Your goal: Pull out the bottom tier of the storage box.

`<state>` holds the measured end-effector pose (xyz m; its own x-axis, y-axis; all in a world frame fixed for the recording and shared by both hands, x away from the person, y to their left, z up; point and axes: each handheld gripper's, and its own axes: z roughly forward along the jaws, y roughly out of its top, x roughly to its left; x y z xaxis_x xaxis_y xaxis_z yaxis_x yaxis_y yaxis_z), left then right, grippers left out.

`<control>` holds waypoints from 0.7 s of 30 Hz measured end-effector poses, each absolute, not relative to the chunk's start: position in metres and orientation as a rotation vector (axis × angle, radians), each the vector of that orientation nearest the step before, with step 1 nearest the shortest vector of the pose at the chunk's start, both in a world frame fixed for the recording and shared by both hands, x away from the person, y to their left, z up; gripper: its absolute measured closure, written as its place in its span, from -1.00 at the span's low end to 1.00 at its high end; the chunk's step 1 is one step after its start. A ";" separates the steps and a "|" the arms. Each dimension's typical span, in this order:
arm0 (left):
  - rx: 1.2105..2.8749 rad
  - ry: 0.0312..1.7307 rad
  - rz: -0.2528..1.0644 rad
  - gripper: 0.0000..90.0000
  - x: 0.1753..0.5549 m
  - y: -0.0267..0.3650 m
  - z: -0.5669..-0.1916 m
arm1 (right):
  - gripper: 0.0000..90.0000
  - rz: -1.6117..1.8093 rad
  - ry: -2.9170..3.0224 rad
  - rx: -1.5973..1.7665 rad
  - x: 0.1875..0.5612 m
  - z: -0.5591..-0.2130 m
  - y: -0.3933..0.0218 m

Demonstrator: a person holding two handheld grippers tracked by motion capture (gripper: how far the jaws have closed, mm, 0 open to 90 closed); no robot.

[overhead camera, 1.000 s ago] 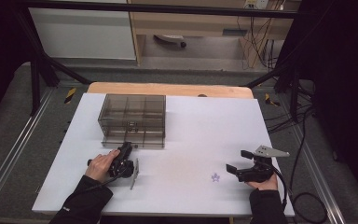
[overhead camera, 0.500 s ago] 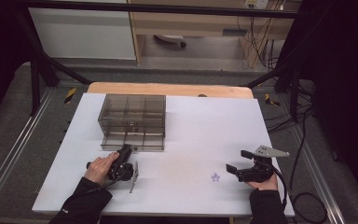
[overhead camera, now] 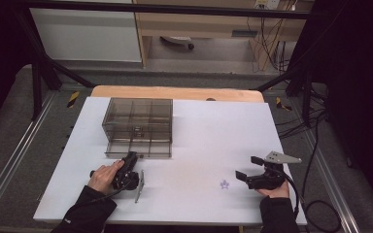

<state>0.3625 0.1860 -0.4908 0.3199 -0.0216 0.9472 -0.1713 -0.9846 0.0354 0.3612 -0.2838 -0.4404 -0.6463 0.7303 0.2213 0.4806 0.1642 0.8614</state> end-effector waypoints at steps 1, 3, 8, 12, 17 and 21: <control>2.445 -0.180 1.751 0.52 0.362 0.186 -0.491 | -0.95 1.476 2.196 1.172 0.361 -0.440 -0.284; 2.444 -0.180 1.747 0.52 0.362 0.186 -0.491 | -0.95 1.475 2.196 1.172 0.361 -0.440 -0.284; 2.440 -0.184 1.742 0.51 0.362 0.187 -0.492 | -0.95 1.477 2.195 1.170 0.361 -0.440 -0.284; 2.442 -0.180 1.738 0.50 0.363 0.187 -0.492 | -0.95 1.475 2.196 1.172 0.361 -0.440 -0.284; 2.453 -0.154 1.718 0.45 0.363 0.187 -0.490 | -0.95 1.472 2.200 1.174 0.361 -0.441 -0.283; 2.446 -0.097 1.683 0.30 0.363 0.188 -0.486 | -0.95 1.471 2.202 1.176 0.361 -0.440 -0.283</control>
